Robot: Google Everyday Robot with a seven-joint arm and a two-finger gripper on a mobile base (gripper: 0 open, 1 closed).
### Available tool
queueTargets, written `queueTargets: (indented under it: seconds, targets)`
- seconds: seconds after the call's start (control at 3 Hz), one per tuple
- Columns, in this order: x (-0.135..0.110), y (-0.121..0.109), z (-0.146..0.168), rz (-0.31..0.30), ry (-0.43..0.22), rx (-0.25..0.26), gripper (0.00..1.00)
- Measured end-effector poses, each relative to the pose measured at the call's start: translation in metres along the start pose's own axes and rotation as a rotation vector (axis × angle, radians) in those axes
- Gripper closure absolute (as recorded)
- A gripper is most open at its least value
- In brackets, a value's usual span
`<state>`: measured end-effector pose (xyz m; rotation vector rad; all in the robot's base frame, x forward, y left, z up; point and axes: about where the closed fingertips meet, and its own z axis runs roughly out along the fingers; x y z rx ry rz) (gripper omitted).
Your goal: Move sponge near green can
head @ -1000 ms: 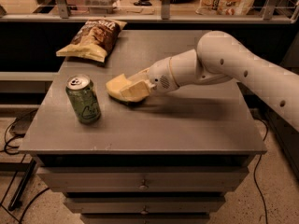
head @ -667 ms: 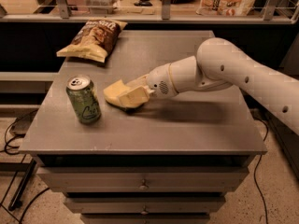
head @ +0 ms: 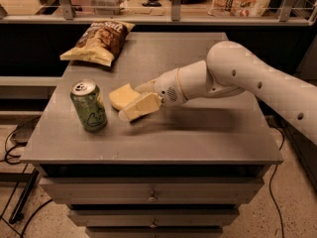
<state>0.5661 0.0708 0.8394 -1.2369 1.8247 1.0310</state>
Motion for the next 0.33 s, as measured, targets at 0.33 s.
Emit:
queueTargets:
  seconds: [0.33]
  targets:
    - [0.0, 0.0, 0.0001, 0.0, 0.0, 0.0, 0.0]
